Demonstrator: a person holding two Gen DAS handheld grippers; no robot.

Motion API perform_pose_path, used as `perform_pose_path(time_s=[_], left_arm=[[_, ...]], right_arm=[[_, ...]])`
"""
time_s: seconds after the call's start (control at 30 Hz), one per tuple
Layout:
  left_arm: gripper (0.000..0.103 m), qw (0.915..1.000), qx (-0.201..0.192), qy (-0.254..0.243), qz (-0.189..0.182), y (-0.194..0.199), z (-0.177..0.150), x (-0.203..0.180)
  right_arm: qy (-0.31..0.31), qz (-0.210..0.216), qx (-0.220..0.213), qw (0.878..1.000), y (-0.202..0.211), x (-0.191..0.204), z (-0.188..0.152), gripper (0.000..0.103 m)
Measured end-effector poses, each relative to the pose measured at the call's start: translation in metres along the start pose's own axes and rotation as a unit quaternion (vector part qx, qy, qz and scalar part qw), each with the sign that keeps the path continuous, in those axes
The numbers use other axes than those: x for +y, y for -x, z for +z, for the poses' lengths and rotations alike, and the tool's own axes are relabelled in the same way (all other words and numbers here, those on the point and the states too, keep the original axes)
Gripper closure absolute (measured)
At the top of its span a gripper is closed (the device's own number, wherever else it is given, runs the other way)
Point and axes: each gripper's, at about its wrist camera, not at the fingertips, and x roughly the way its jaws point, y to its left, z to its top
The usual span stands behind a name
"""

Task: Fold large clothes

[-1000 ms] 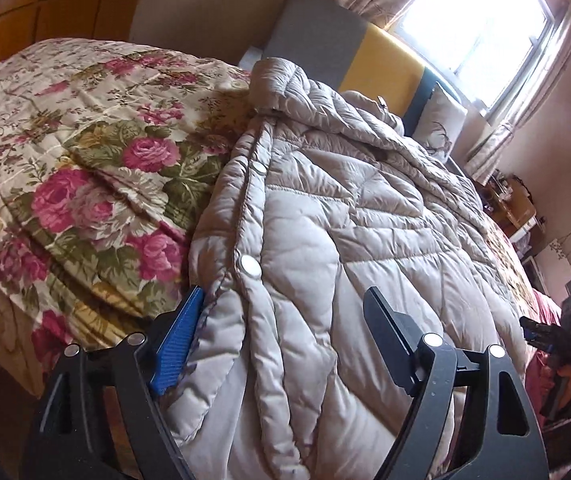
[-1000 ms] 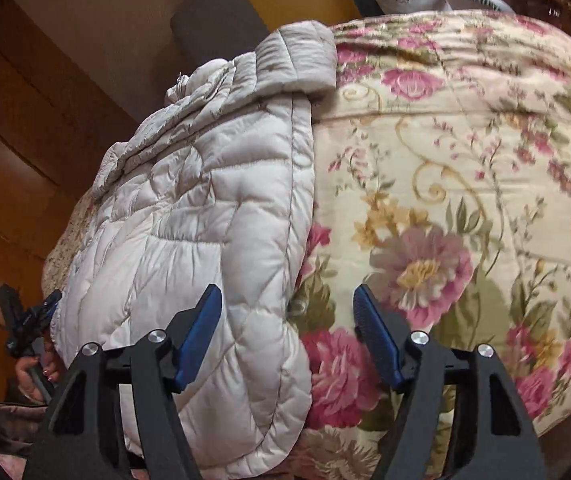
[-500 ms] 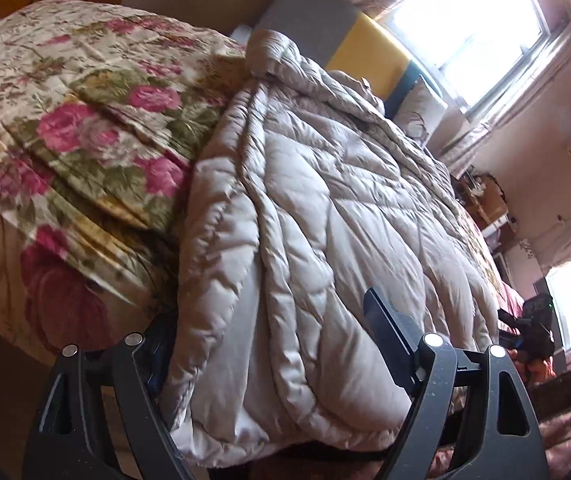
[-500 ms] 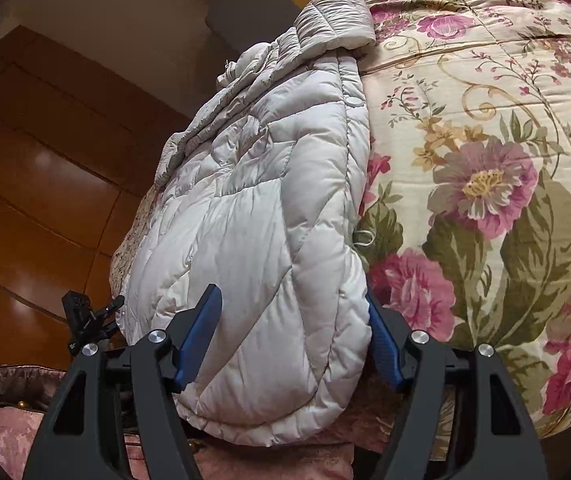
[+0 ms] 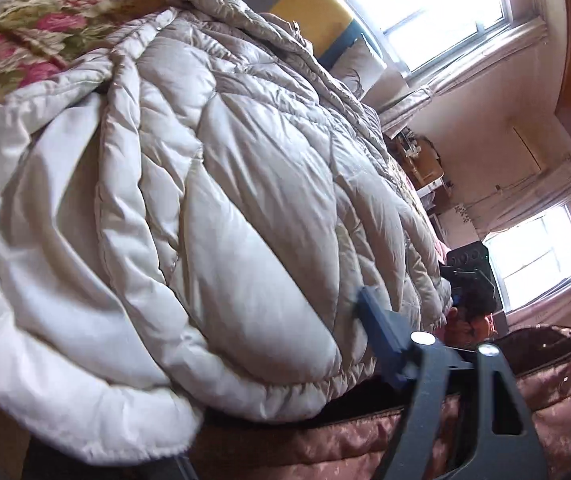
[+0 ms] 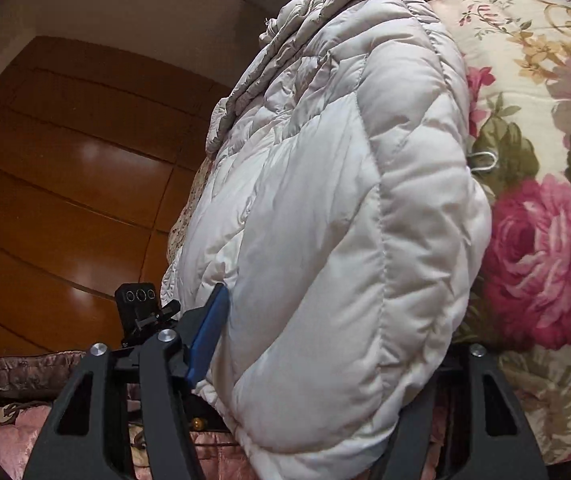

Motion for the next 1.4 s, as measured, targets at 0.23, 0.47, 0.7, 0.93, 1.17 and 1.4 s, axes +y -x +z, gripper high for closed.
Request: perform_pose_path(time_s=[0.23,0.47,0.7,0.93,1.17,1.4], left_arm=[[0.077,0.9967,-0.072,-0.002,-0.038,0.032,0.015,-0.024],[0.082,0.9872,-0.137,-0.060,-0.055,0.062,0.021,-0.072],[0.082,0.9756,-0.168,-0.097,-0.103,0.089,0.020,-0.105],[0.082,0.9625,-0.202,-0.091,-0.156,0.117,0.017,-0.125],[0.082,0.9574,-0.200,-0.097,-0.184,0.146,0.006,-0.148],[0.082,0.9497,-0.205,-0.075,-0.225,0.167,-0.005,-0.153]], right_arm=[[-0.009,0.085,-0.043,0.995,0.014,0.006,0.011,0.079],[0.051,0.149,-0.099,0.983,0.058,0.038,0.018,0.079],[0.077,0.168,-0.125,0.975,0.084,0.057,0.013,0.080],[0.094,0.198,-0.155,0.963,0.108,0.075,0.003,0.080],[0.135,0.234,-0.158,0.950,0.130,0.097,-0.019,0.080],[0.156,0.288,-0.138,0.935,0.150,0.113,-0.044,0.079]])
